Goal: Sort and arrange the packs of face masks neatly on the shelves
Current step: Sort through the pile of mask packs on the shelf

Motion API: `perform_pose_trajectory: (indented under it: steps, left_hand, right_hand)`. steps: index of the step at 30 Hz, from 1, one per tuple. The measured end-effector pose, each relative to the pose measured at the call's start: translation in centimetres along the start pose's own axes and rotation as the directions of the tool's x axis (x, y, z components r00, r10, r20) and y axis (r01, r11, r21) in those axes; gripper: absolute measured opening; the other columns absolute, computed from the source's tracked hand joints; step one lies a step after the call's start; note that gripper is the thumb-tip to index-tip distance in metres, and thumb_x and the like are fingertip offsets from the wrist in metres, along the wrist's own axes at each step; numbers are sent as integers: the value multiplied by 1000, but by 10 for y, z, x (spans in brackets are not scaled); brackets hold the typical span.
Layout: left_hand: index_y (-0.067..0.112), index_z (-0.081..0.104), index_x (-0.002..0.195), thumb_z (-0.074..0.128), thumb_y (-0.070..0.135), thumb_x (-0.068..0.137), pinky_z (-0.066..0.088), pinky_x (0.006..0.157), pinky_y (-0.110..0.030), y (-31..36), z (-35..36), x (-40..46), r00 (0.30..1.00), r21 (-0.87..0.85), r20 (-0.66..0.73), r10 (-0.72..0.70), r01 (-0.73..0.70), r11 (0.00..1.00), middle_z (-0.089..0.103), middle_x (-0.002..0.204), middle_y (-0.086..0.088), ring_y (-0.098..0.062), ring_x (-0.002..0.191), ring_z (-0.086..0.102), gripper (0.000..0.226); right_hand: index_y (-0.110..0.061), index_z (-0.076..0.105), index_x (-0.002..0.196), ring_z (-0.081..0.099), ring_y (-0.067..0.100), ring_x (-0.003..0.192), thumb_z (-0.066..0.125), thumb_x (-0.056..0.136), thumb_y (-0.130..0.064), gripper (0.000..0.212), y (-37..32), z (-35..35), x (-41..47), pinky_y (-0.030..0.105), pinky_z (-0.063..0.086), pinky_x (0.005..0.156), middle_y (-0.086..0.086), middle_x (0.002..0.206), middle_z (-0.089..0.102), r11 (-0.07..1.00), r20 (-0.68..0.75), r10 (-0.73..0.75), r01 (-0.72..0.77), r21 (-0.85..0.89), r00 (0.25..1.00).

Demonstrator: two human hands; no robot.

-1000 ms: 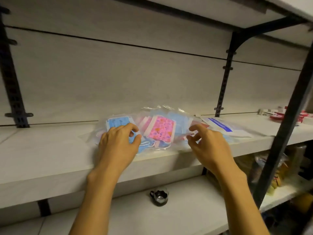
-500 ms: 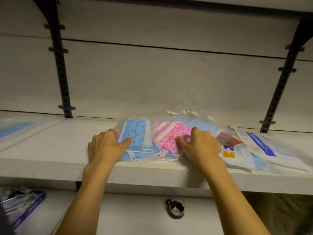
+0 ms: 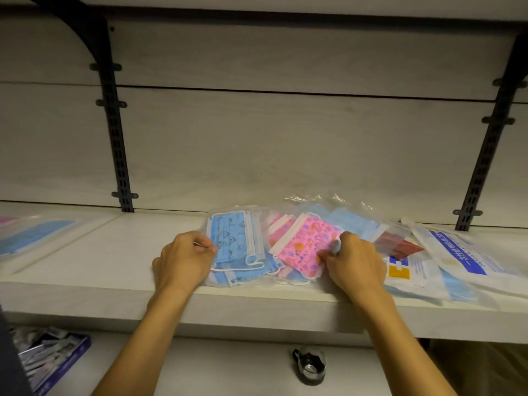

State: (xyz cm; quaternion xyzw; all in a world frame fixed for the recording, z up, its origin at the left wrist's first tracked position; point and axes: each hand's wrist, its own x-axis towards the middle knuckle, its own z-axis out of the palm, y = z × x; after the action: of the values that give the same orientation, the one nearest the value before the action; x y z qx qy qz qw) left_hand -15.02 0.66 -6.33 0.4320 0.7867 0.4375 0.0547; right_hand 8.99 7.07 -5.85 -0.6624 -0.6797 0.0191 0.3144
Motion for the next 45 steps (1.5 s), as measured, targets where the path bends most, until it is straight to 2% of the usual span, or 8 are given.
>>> perform_pose_trajectory:
  steps: [4,10,15,24,33,38,42,45]
  left_hand:
    - [26,59,84,54,30,92,47,82,-37,-4,1,3,999,49,-23,24,-23,999,66,97,3,-23,92,60,11]
    - [21,41,112,59,37,91,47,85,-38,-2,0,1,999,74,0,32,-32,997,62,103,-3,-27,94,61,33]
    - [11,41,133,65,23,88,46,90,-40,-3,-1,1,999,14,-52,-8,9,1000,61,121,-14,-35,107,57,52]
    - [23,60,100,57,19,84,48,82,-37,-3,-3,-1,999,-68,-31,38,-40,997,66,105,1,-27,91,59,17]
    - [21,57,95,59,23,85,49,80,-39,-3,-5,-3,998,-123,-43,47,-52,991,58,92,6,-28,86,59,10]
    - [21,56,95,56,22,87,50,76,-37,-3,-7,0,997,-149,-57,51,-59,987,64,98,2,-26,84,60,8]
    - [20,54,98,57,20,89,50,78,-38,-5,-6,1,995,-170,-70,71,-82,982,65,107,-1,-25,86,60,9]
    - [21,54,108,58,18,91,50,75,-35,-6,-5,1,990,-220,-86,111,-128,967,66,115,1,-22,90,62,18]
  right_hand:
    - [-15,44,90,56,28,88,58,93,-37,25,0,3,-2,35,45,70,12,102,57,1000,-32,30,-30,-2,999]
    - [-17,42,88,48,22,78,59,81,-64,50,-9,-1,-4,31,39,67,6,93,47,995,0,89,-89,-47,996]
    - [-12,49,102,58,27,88,67,85,-46,42,-7,-1,-3,35,49,70,10,99,57,994,-2,107,-107,27,994]
    - [-6,37,142,53,24,89,62,86,0,62,0,-9,-4,37,47,80,17,116,62,908,-63,169,-131,397,984]
    - [-26,44,138,59,24,93,69,86,-12,59,2,-17,-11,32,53,72,2,113,56,760,-273,121,88,644,954]
    - [-13,24,149,56,34,112,82,74,-18,94,1,-21,-8,51,48,97,16,138,47,761,-136,246,-105,640,960]
    - [-6,60,125,62,25,94,82,74,-18,57,0,-28,-7,37,56,81,14,116,65,713,58,231,-209,670,971]
    - [-12,62,115,62,21,82,81,75,-14,45,-2,-35,-10,27,51,59,9,102,66,727,24,208,-170,665,978]
